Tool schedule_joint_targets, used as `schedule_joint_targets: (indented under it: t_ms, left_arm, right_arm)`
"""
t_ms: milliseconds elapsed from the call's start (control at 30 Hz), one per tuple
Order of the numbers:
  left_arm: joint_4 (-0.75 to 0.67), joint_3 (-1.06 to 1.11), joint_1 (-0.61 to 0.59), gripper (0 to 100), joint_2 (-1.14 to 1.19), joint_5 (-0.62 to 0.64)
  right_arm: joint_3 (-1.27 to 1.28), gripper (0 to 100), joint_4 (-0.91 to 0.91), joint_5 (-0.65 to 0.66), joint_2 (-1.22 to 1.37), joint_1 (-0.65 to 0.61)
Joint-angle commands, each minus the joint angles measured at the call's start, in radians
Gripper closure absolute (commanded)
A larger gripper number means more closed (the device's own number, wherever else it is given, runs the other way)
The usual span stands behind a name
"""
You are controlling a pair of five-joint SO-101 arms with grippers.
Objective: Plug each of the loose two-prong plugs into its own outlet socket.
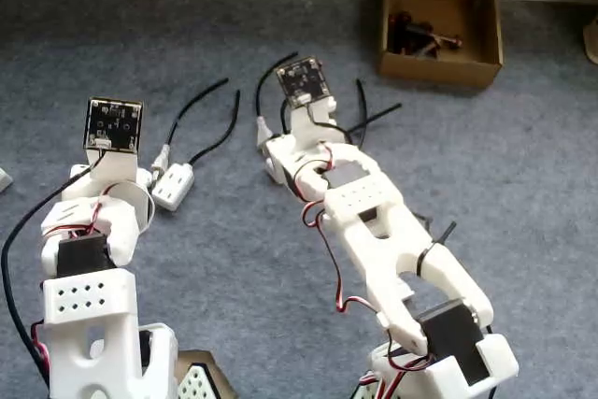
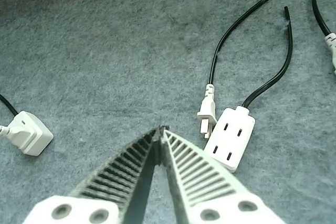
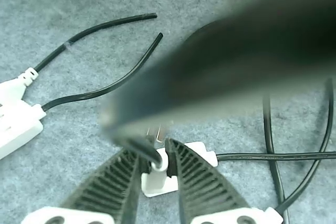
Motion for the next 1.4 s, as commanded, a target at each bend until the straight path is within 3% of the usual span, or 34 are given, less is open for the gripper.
schedule_joint_targets:
  t_ms: [0,1367]
  left_arm:
    - [-0.020,-0.013,-0.007,100,-0.013,0.012]
    - [-0.020,-0.013,-0.007,100,-0.013,0.012]
  right_arm:
    - [-0.018,99.2,0.012,-0.017,-0.031,0.012]
    - [-0.015,99.2,-0.048,0.086,0.061,-0.015]
